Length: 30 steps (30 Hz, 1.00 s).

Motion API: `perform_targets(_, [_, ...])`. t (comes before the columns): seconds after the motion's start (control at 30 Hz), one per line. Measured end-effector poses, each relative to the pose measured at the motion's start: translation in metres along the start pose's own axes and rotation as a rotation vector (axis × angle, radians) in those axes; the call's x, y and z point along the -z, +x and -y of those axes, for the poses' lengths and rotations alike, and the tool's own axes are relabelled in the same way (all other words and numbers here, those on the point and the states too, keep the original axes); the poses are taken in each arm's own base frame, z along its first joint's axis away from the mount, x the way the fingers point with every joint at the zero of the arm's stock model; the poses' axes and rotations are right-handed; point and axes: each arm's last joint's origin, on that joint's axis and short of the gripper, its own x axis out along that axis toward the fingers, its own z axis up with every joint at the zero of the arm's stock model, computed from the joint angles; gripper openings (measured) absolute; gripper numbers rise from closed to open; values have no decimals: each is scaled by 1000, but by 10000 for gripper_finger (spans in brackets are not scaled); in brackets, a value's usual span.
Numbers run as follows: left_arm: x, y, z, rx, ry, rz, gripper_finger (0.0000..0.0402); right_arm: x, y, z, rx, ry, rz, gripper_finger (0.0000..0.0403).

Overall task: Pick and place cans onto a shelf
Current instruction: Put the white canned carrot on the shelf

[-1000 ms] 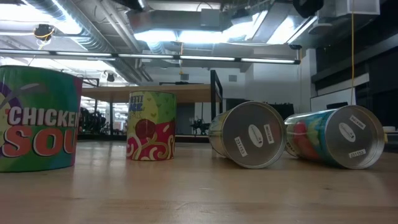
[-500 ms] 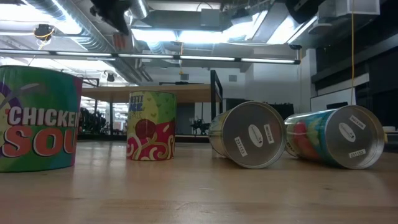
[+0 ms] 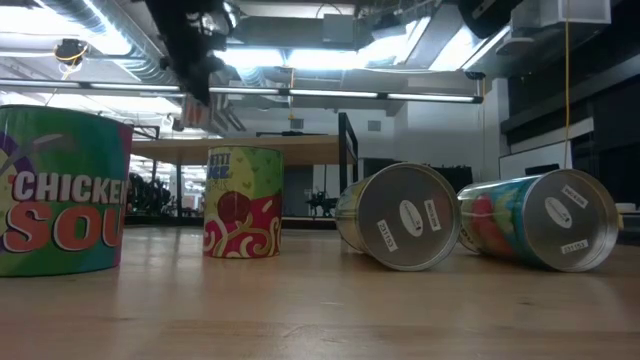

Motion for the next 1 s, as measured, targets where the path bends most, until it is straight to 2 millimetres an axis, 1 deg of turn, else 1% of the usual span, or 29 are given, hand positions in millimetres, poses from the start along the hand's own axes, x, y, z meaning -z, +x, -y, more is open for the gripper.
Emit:
perform_targets(0.2, [2,19,2,0,-34,-83,15,0,0,0,0,0,0,79])
perform_targets(0.37, [3,27,3,1,-32,-119,15,0,0,0,0,0,0,79])
perform_targets(1.0, [4,27,3,0,-110,-123,19,0,0,0,-1,0,2,79])
